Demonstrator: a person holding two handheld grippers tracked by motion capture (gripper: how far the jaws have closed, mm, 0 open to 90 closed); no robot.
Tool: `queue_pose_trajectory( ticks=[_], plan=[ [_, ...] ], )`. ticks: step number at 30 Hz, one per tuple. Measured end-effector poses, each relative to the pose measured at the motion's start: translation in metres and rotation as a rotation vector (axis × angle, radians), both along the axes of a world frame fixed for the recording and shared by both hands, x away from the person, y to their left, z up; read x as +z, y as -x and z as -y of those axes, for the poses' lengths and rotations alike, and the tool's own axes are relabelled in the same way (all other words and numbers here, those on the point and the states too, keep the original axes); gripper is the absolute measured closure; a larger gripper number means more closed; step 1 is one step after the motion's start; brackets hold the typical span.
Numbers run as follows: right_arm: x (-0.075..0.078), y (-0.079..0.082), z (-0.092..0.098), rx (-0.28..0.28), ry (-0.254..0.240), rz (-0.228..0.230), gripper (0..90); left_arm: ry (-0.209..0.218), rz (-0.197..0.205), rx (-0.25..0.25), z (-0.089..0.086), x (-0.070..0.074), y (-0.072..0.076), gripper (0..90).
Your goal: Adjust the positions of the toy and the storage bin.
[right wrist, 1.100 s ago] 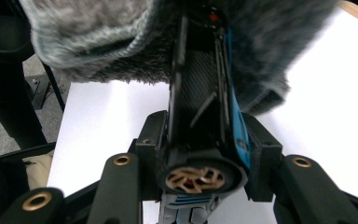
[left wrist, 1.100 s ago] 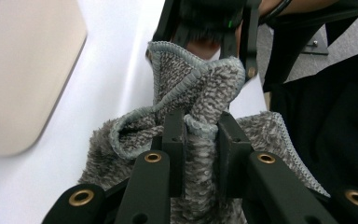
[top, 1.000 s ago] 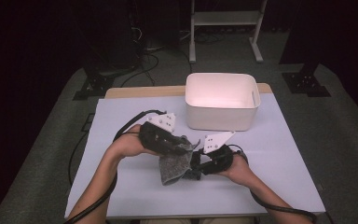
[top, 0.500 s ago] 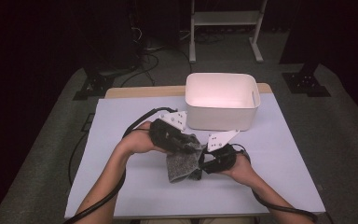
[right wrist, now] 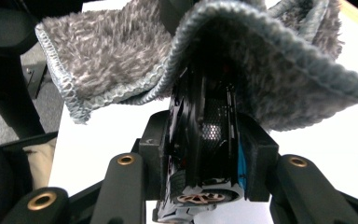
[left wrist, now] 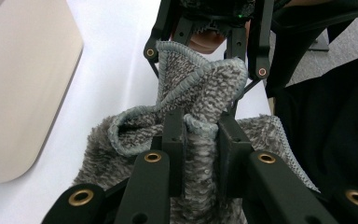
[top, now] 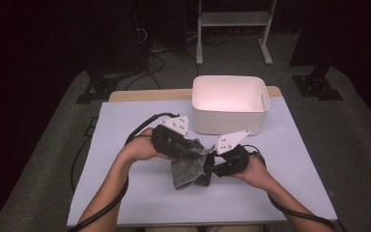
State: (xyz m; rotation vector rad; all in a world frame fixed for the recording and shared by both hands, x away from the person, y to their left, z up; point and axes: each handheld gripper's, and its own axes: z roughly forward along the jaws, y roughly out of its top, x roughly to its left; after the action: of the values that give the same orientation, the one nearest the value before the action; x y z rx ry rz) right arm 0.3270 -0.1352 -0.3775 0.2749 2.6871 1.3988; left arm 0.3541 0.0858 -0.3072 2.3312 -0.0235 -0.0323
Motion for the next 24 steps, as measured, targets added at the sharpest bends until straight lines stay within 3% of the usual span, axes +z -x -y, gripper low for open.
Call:
queue_pose_trajectory(
  ticks=[5, 6, 13, 24],
  plan=[
    [0.002, 0.002, -0.004, 0.01, 0.051, 0.006, 59.9, 0.0, 0.002, -0.021, 0.005, 0.0, 0.001, 76.2],
    [0.002, 0.003, -0.005, 0.016, 0.065, 0.024, 60.3, 0.0, 0.0, -0.019, 0.006, 0.0, 0.001, 76.2],
    [0.003, 0.002, -0.001, 0.021, 0.068, 0.017, 60.8, 0.001, 0.004, -0.019, 0.003, -0.002, 0.001, 75.9],
    [0.004, 0.005, 0.005, 0.019, 0.088, 0.013, 60.9, 0.04, -0.016, -0.025, 0.001, -0.013, 0.001, 75.9]
  ],
)
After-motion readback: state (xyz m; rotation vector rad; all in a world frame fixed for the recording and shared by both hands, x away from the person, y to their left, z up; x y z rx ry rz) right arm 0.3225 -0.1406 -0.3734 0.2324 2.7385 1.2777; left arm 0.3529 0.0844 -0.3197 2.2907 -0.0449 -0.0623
